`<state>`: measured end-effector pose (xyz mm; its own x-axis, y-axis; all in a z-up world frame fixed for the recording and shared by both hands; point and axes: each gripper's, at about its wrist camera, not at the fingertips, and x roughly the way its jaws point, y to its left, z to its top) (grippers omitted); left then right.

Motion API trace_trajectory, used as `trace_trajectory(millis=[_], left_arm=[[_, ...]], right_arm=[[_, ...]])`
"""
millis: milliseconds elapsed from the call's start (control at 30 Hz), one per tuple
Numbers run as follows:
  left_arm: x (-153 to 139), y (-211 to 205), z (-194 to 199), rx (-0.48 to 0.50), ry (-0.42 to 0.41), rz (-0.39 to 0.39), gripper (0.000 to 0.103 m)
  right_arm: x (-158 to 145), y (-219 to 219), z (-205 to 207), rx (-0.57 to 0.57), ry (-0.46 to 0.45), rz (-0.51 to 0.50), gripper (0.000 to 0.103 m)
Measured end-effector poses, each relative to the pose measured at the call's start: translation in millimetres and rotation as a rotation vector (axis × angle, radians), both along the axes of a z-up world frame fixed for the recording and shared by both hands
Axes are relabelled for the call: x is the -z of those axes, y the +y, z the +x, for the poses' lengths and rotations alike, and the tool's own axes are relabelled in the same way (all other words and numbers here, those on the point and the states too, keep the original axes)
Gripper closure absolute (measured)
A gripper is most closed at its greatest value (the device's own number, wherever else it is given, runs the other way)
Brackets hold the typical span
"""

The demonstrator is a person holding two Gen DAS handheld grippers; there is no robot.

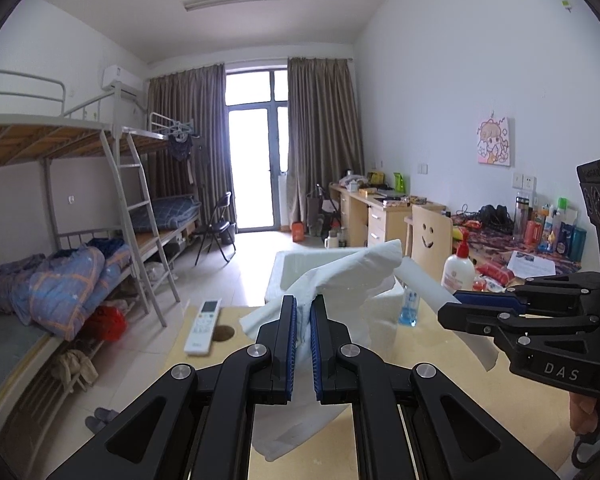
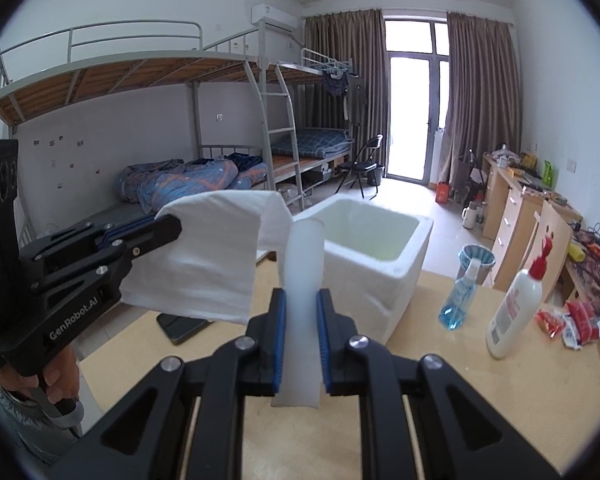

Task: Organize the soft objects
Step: 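Carry the tissue and foam roll over the white foam box with both grippers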

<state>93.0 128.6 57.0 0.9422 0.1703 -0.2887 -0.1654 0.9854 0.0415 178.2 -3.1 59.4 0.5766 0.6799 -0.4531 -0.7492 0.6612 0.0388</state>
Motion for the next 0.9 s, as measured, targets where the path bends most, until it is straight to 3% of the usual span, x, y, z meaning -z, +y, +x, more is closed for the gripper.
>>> trace_trajectory(millis=[900], left_arm=[[-32.3, 33.3, 138.0, -0.008, 0.036, -0.033, 0.096]], right_arm=[[-11.1, 27.0, 115.3, 0.062, 0.065, 0.04, 0.085]])
